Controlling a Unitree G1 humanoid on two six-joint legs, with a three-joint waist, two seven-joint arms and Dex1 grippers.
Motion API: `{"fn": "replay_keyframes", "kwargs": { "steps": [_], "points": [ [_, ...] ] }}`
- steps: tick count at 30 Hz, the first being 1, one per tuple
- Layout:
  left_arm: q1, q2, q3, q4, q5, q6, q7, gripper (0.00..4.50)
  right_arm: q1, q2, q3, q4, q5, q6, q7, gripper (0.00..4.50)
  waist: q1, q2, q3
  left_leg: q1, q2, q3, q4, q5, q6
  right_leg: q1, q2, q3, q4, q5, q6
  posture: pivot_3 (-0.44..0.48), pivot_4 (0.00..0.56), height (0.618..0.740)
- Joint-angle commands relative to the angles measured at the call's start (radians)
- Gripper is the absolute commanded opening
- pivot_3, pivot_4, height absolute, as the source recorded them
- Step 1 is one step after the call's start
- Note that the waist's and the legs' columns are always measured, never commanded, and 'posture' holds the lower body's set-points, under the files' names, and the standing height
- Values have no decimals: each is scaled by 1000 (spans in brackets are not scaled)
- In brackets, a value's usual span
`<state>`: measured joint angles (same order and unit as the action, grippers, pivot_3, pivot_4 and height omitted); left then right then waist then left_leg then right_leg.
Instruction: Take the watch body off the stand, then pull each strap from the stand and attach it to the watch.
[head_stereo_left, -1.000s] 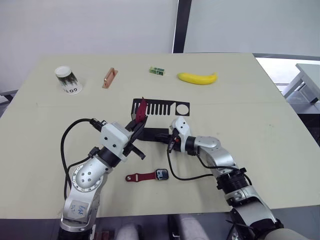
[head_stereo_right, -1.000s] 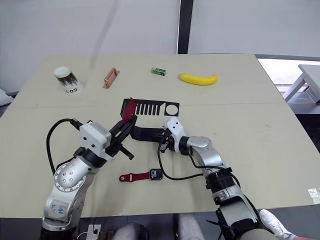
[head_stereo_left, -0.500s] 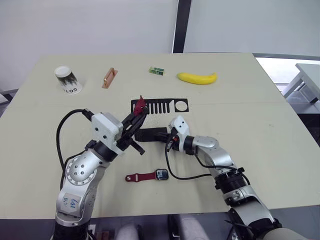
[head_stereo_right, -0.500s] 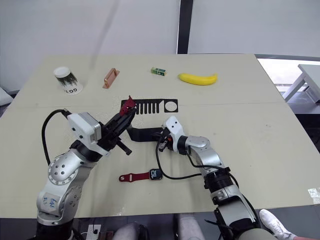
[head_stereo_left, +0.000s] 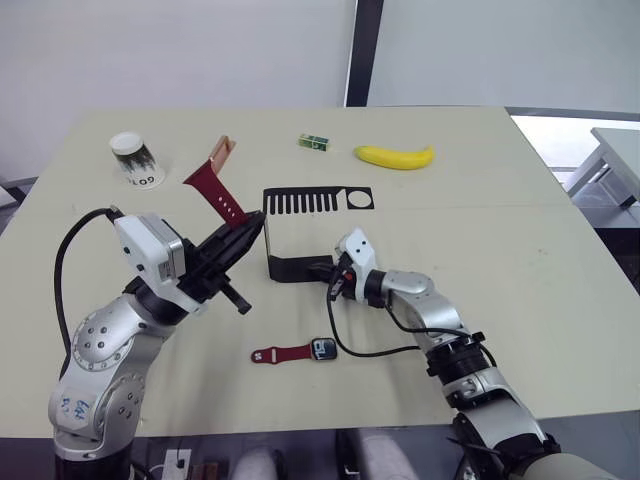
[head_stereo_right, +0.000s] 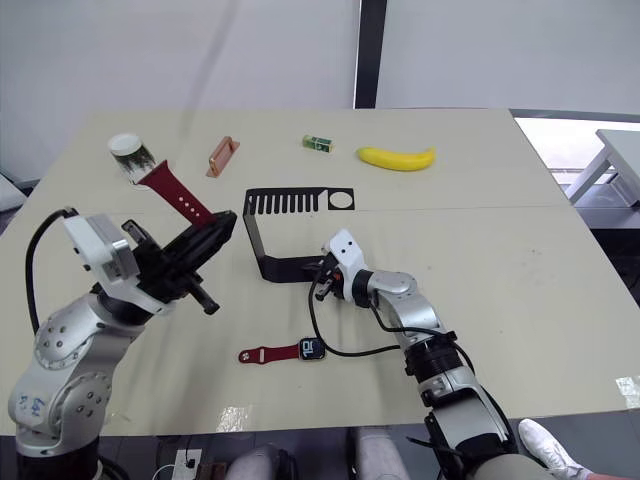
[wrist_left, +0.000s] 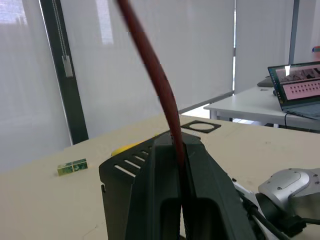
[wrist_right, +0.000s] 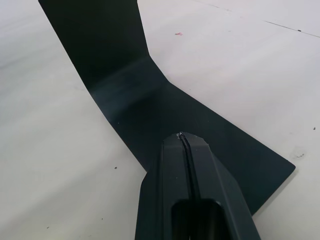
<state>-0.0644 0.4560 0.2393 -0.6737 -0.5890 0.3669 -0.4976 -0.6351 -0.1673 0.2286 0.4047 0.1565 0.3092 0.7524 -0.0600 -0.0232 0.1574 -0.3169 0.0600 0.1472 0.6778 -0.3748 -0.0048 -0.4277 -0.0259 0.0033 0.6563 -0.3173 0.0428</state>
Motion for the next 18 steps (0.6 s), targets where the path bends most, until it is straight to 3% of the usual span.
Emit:
{"fn": "replay_keyframes", "kwargs": {
  "steps": [1, 8, 13, 18],
  "points": [
    [59, 23, 28, -29, -39, -14, -43, 35, 37, -5, 10, 93, -41, 44, -32, 0, 0, 0, 0, 0, 0, 0, 0, 0, 0, 0, 0, 0, 0, 0, 0, 0, 150, 738],
    [213, 119, 122, 5, -240, 66, -191, 35, 40, -10, -30, 12, 24, -3, 37, 0, 0, 1, 1, 0, 0, -1, -2, 0, -1, -1, -1, -1, -2, -1, -2, 0, 150, 738],
    [239, 224, 227, 127, -291, 81, -316, 35, 71, -52, -74, -103, 91, -35, 118, 0, 1, 3, 2, -1, 0, -2, -10, 1, -2, -3, -1, -2, -5, -2, -3, 0, 150, 738],
    [252, 281, 232, 173, -283, 67, -437, 35, 187, -149, -161, -310, 219, -23, 214, 0, 2, 4, 3, -12, 0, -2, -13, 1, -3, -16, -1, -3, -5, -2, -4, 0, 150, 738]
  ]
}}
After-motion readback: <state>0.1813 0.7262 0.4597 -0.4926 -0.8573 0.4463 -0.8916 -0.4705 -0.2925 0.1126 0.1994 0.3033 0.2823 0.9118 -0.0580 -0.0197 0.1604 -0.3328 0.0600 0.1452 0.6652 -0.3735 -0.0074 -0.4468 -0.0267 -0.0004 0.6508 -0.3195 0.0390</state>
